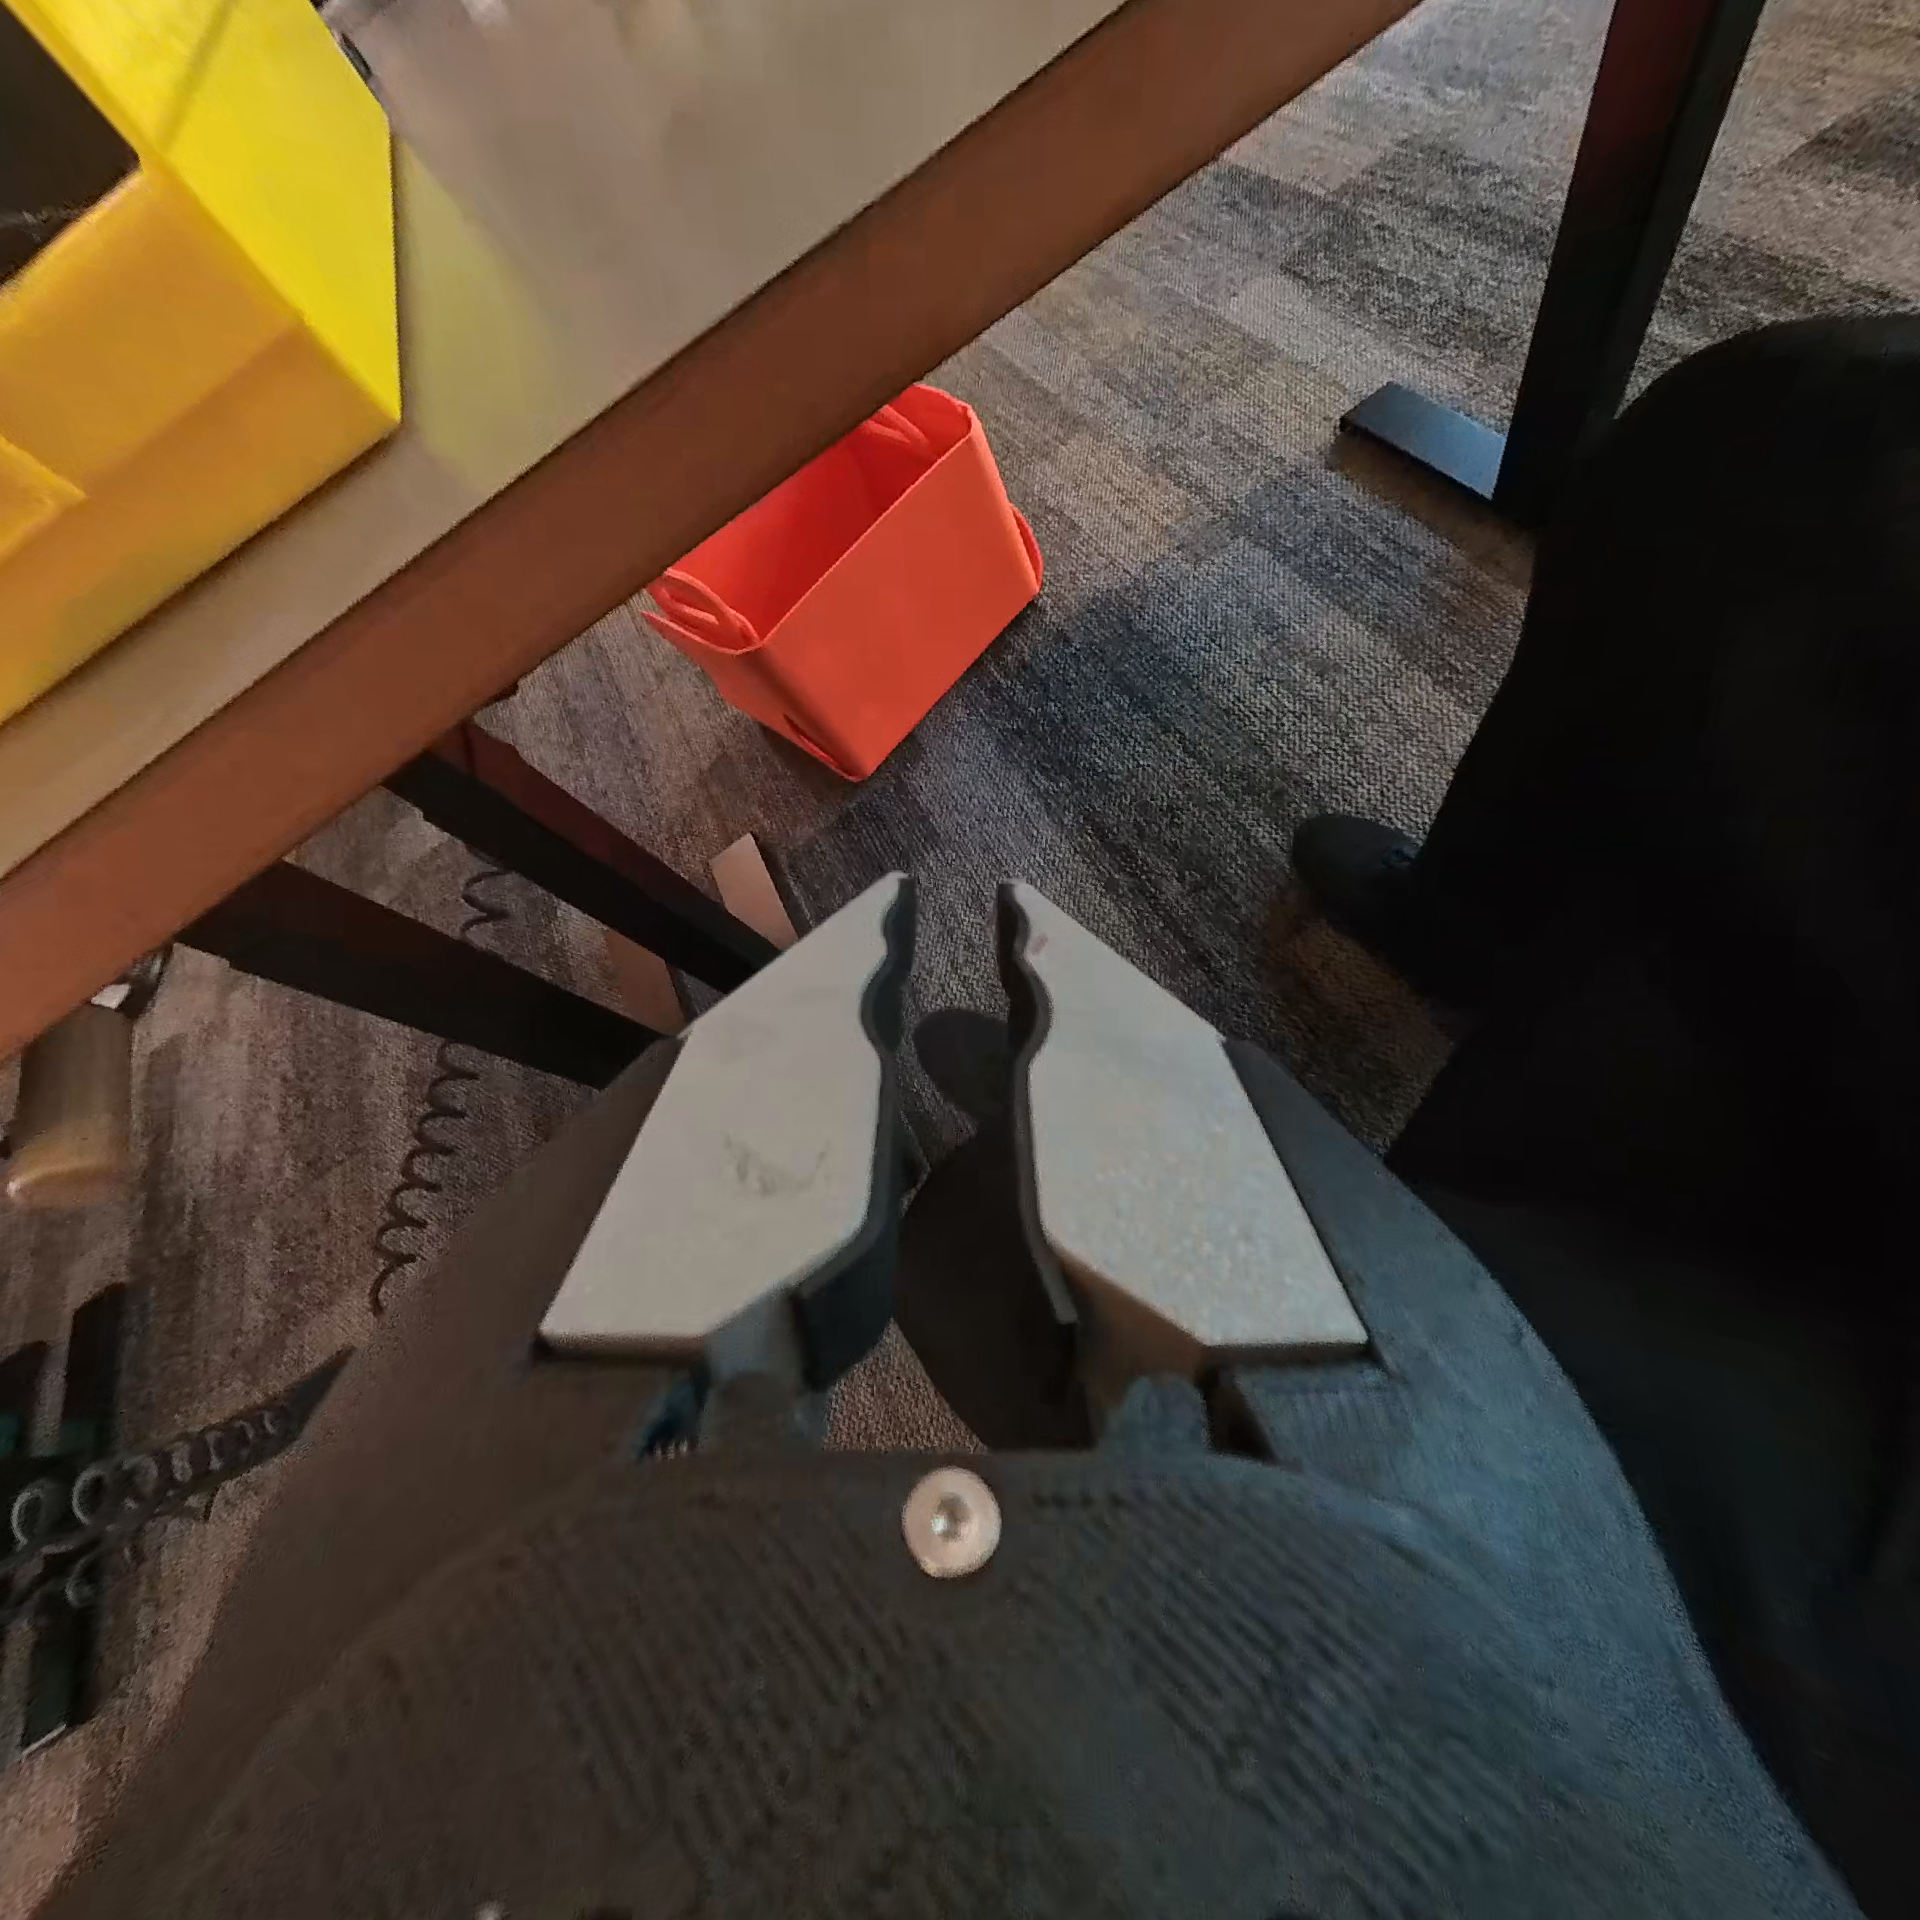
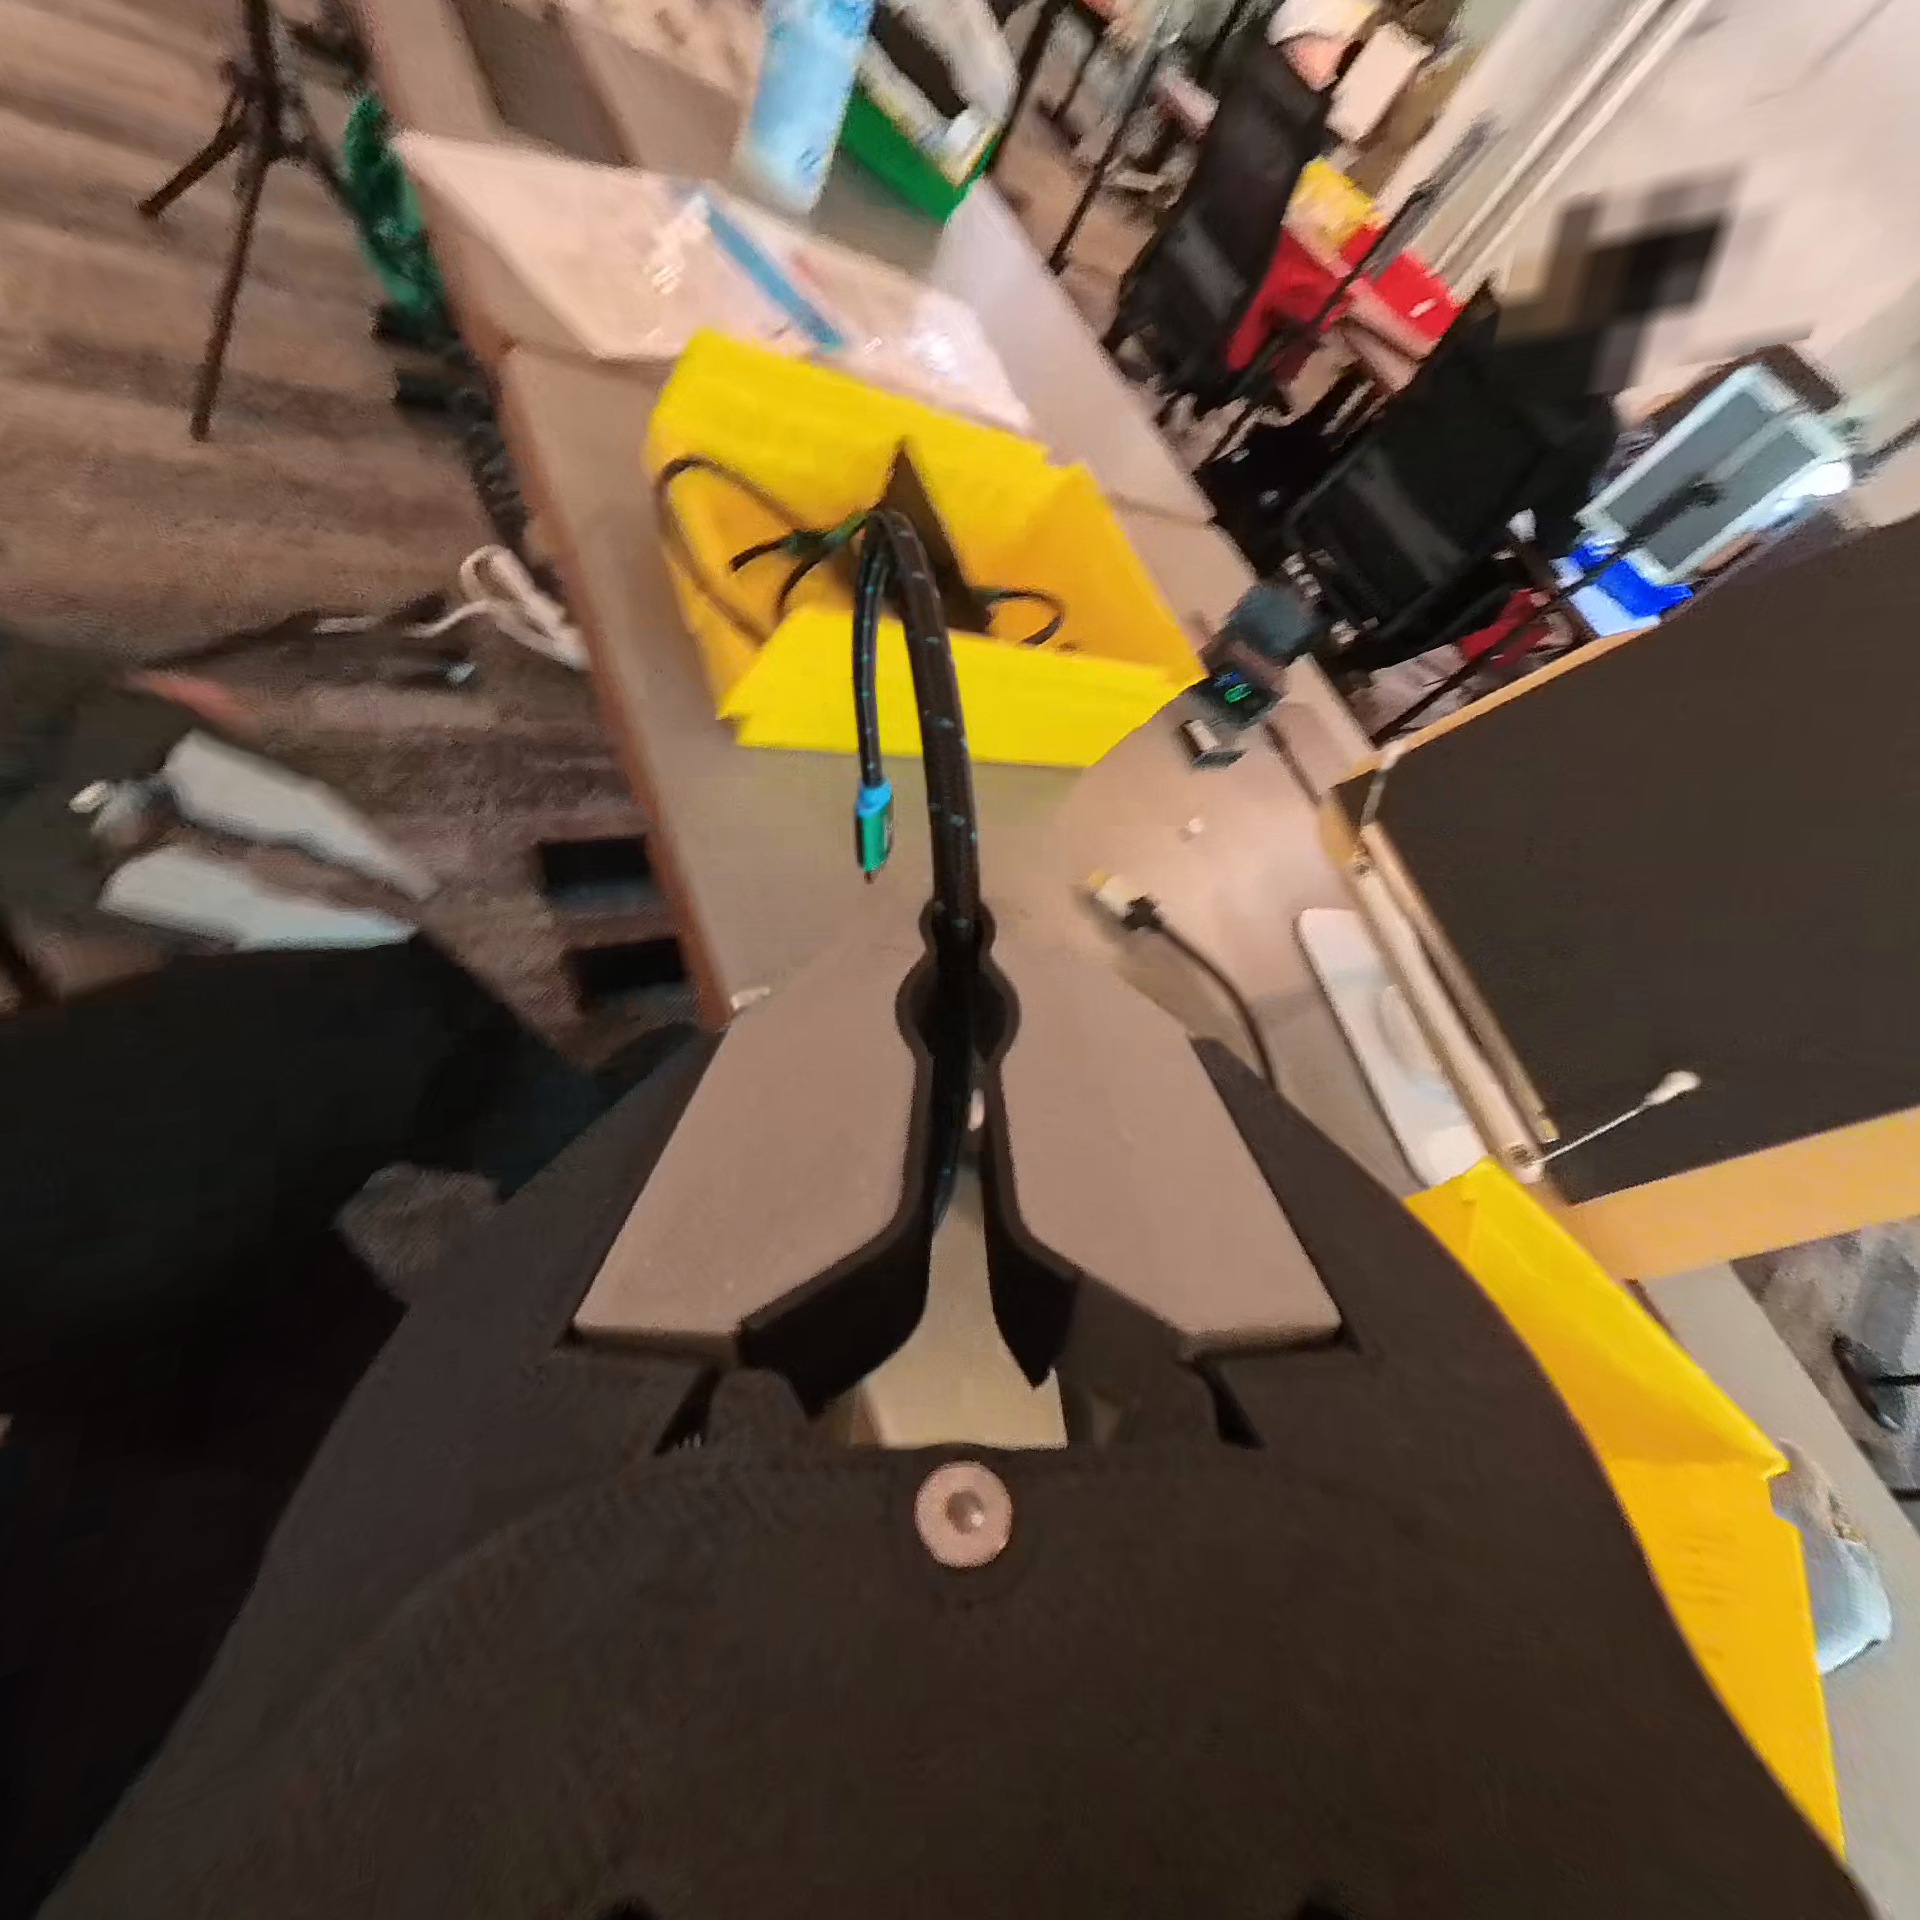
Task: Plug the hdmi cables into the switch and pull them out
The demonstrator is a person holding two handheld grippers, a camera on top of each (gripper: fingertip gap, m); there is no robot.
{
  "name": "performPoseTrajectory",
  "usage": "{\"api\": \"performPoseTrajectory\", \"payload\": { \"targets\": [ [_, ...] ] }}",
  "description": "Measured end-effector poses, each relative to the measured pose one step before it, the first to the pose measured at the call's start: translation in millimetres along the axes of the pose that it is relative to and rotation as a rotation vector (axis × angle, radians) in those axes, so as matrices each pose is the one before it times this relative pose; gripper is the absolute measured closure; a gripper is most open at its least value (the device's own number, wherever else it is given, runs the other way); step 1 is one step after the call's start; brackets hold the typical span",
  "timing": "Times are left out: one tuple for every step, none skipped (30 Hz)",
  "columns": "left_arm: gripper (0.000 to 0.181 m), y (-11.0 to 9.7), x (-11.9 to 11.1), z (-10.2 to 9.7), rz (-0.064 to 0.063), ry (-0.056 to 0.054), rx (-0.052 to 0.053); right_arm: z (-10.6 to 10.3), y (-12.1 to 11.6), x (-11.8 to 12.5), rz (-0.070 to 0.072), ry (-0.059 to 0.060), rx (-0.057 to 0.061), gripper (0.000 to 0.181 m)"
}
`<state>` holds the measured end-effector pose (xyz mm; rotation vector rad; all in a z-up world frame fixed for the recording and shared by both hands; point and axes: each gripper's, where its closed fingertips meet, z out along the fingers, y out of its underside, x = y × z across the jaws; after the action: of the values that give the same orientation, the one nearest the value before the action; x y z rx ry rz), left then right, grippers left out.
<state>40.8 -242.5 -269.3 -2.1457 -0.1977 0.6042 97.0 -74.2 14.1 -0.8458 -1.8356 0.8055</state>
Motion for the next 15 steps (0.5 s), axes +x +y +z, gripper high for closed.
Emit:
{"api": "performPoseTrajectory", "payload": {
  "targets": [
    [0.168, -2.90, 1.13, 0.69, 0.0022, 0.0058, 0.0090, 9.10, -5.98, 14.98, 0.0126, 0.0427, 0.0259, 0.181],
    [0.167, -2.23, 2.82, 1.14, -0.0022, 0.0172, 0.0027, 10.77, -4.38, 13.76, 0.0092, 0.0412, 0.0212, 0.181],
    [0.166, -1.56, 3.52, 1.41, -0.0088, 0.0220, 0.0009, 12.15, -3.38, 12.35, 0.0104, 0.0381, 0.0209, 0.181],
    [0.166, -1.66, 4.30, 1.62, -0.0115, 0.0273, 0.0060, 13.15, -2.46, 10.62, 0.0080, 0.0333, 0.0217, 0.181],
    [0.166, -1.30, 4.84, 2.07, -0.0065, 0.0323, 0.0076, 14.21, -0.95, 8.92, 0.0025, 0.0286, 0.0190, 0.181],
    [0.166, -0.18, 2.76, 2.96, -0.0017, 0.0234, 0.0023, 14.83, 0.56, 6.42, -0.0001, 0.0190, 0.0140, 0.181],
    [0.166, 0.29, -0.29, 3.64, 0.0015, 0.0074, 0.0001, 15.28, 2.13, 3.69, -0.0043, 0.0112, 0.0108, 0.181],
    [0.166, 0.82, -1.32, 3.81, 0.0048, 0.0025, -0.0013, 15.50, 4.79, 1.06, -0.0090, 0.0038, -0.0003, 0.181],
    [0.166, 1.72, -1.13, 3.55, 0.0038, 0.0062, -0.0052, 15.84, 7.70, -2.89, -0.0098, -0.0129, -0.0161, 0.181],
    [0.167, 1.89, -1.26, 3.14, -0.0046, 0.0090, -0.0059, 15.94, 9.59, -7.71, -0.0143, -0.0363, -0.0235, 0.181],
    [0.167, 1.46, -0.74, 2.62, -0.0122, 0.0162, -0.0043, 15.98, 11.22, -10.77, -0.0203, -0.0496, -0.0267, 0.181],
    [0.167, 0.85, -1.55, 2.19, -0.0120, 0.0143, -0.0049, 15.84, 14.34, -11.11, -0.0142, -0.0496, -0.0414, 0.181],
    [0.167, -0.43, -3.08, 1.72, -0.0008, 0.0052, -0.0062, 14.84, 15.48, -13.26, -0.0008, -0.0670, -0.0487, 0.181],
    [0.167, -3.12, -4.73, 1.44, 0.0123, -0.0053, 0.0009, 12.39, 11.92, -17.34, 0.0135, -0.0952, -0.0281, 0.181],
    [0.167, -5.70, -5.91, 1.47, 0.0157, -0.0133, 0.0135, 9.56, 7.40, -18.33, 0.0205, -0.1030, -0.0026, 0.181]
  ]
}}
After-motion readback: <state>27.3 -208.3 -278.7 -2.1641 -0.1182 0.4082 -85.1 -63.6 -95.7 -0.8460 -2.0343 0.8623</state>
